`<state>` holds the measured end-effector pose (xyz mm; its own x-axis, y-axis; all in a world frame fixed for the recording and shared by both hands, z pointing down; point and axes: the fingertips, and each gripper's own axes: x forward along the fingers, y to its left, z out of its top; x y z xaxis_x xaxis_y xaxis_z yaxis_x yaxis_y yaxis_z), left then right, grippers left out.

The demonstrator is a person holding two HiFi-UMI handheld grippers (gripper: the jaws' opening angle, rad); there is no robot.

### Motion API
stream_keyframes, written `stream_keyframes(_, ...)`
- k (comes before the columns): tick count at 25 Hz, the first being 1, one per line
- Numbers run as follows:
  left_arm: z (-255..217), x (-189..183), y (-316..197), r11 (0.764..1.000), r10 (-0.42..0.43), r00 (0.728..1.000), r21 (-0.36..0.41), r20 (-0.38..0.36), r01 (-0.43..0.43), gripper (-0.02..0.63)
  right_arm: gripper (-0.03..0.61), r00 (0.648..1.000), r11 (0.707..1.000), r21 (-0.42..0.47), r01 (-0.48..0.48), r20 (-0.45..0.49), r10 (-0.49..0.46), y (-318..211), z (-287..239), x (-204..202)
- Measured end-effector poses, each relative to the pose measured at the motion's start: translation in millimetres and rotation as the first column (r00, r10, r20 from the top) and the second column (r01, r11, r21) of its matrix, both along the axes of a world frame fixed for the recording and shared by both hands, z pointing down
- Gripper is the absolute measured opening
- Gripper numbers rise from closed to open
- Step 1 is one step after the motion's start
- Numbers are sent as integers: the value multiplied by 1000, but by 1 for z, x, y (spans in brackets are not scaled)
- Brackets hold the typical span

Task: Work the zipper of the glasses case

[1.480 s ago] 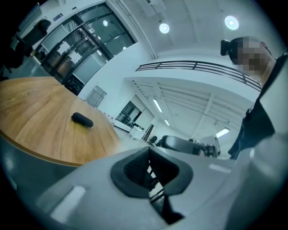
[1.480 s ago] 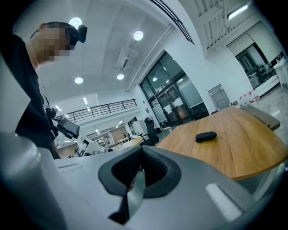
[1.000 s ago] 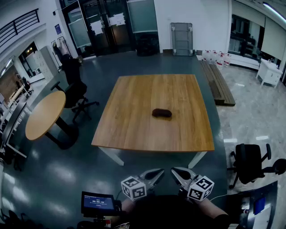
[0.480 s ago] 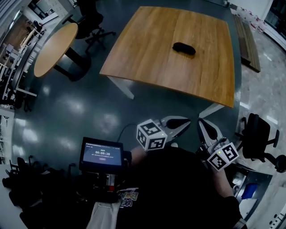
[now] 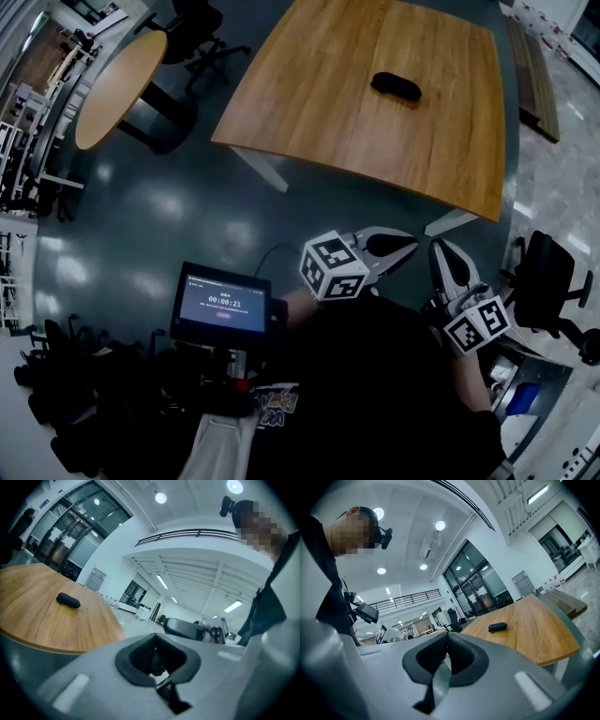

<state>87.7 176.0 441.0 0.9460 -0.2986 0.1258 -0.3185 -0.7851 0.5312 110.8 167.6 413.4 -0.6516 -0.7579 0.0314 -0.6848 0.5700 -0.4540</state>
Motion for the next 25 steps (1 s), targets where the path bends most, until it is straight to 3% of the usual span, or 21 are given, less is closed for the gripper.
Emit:
stream_keyframes(10,11,-24,-5,993,-113,993,-38,-12,113,-2,5,999,1000,-12,21,24,-21,2,10,-5)
stream_keyframes(25,11,-46,22,992,-125,992,-19,-13,125,-2,5,994,994,30,105,10,-105,31,5,-42)
